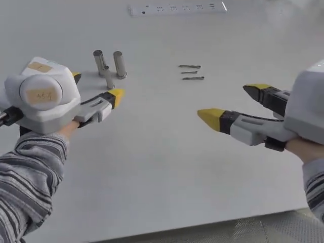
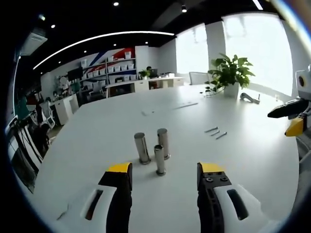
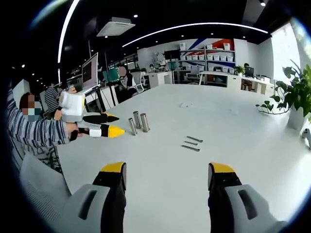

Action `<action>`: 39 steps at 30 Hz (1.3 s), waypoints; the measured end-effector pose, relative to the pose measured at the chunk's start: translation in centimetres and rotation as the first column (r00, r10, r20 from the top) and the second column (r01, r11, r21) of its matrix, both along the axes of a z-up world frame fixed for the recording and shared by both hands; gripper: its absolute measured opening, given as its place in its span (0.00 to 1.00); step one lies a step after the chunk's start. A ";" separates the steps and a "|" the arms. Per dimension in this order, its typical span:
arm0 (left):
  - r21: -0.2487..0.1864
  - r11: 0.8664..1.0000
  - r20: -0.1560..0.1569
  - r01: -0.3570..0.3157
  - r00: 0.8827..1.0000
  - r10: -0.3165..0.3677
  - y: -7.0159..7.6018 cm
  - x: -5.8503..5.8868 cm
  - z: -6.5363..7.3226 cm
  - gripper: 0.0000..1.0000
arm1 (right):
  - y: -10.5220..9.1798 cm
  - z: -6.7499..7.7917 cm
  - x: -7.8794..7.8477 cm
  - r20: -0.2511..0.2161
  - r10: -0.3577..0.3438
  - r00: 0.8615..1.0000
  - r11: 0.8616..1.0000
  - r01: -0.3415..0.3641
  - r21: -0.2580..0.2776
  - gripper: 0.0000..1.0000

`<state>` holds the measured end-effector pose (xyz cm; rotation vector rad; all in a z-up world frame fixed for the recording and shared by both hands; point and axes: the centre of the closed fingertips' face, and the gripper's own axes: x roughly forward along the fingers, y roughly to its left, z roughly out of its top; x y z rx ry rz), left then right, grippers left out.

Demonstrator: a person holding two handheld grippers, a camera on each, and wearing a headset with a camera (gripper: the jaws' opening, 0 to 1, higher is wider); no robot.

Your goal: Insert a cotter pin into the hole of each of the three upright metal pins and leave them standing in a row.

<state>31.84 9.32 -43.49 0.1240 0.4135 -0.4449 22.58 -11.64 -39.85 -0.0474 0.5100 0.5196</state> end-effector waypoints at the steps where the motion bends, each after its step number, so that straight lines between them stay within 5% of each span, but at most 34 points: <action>1: -0.002 1.000 -0.001 0.000 1.000 0.000 0.0 0.1 -0.1 0.47 | 0.0 0.0 0.0 0.001 0.001 1.000 1.000 -0.001 -0.002 0.65; 18: -0.036 0.999 -0.028 0.037 0.999 -0.038 -0.9 3.3 -2.3 0.20 | 0.3 -1.4 0.7 -0.035 -0.004 0.999 1.000 0.004 0.002 0.59; 28: -0.046 0.997 -0.051 0.054 0.997 -0.056 -1.4 3.7 -2.9 0.06 | 0.6 -2.2 1.0 -0.053 -0.003 0.999 1.000 0.004 0.007 0.58; 39: -0.052 0.998 -0.055 0.022 0.998 -0.025 -1.4 3.7 -2.8 0.05 | 0.4 -2.2 0.9 -0.048 -0.011 0.999 1.000 0.010 -0.025 0.59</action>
